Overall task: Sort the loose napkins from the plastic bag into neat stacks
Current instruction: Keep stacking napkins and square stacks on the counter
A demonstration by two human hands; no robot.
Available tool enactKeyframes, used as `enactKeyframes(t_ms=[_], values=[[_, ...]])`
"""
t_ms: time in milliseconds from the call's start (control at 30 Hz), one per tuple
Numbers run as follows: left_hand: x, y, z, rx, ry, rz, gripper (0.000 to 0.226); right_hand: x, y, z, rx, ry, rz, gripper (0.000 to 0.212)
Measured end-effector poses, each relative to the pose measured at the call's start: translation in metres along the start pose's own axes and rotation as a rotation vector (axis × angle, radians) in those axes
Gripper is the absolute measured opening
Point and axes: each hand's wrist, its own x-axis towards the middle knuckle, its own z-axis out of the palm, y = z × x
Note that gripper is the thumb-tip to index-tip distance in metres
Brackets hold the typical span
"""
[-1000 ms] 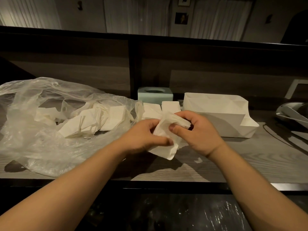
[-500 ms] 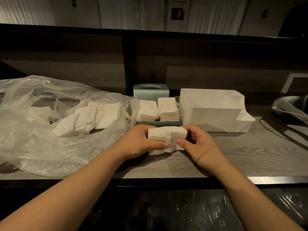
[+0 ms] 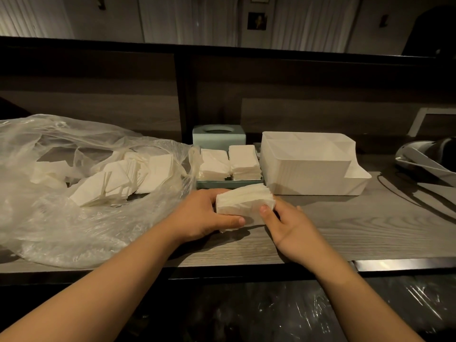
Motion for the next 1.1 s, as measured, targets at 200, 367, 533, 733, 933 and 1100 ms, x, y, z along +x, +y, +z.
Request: enactKeyframes(t_ms=[200, 367, 533, 733, 933, 1100], values=[[0.0, -0.001, 0.0, -0.049, -0.012, 0.005, 0.038, 0.006, -0.003, -0.021, 0.297, -0.146, 0.003, 0.067], [-0.003, 0.003, -0.001, -0.1, 0.014, 0.003, 0.047, 0.016, 0.006, -0.028, 0.422, -0.151, 0.038, 0.035], [-0.003, 0.004, -0.002, -0.075, 0.018, -0.044, 0.029, 0.019, 0.007, -0.026, 0.416, -0.14, 0.012, 0.031], [-0.005, 0.009, -0.013, -0.086, 0.081, -0.033, 0.008, 0.025, -0.005, -0.025, 0.615, -0.014, 0.015, 0.028], [0.001, 0.015, -0.029, -0.267, 0.236, -0.117, 0.011, 0.057, -0.037, -0.026, 0.621, 0.014, -0.062, 0.023], [0.022, 0.022, -0.051, -0.287, 0.39, -0.187, 0.019, 0.108, -0.073, -0.029, 0.575, 0.066, -0.095, 0.028]])
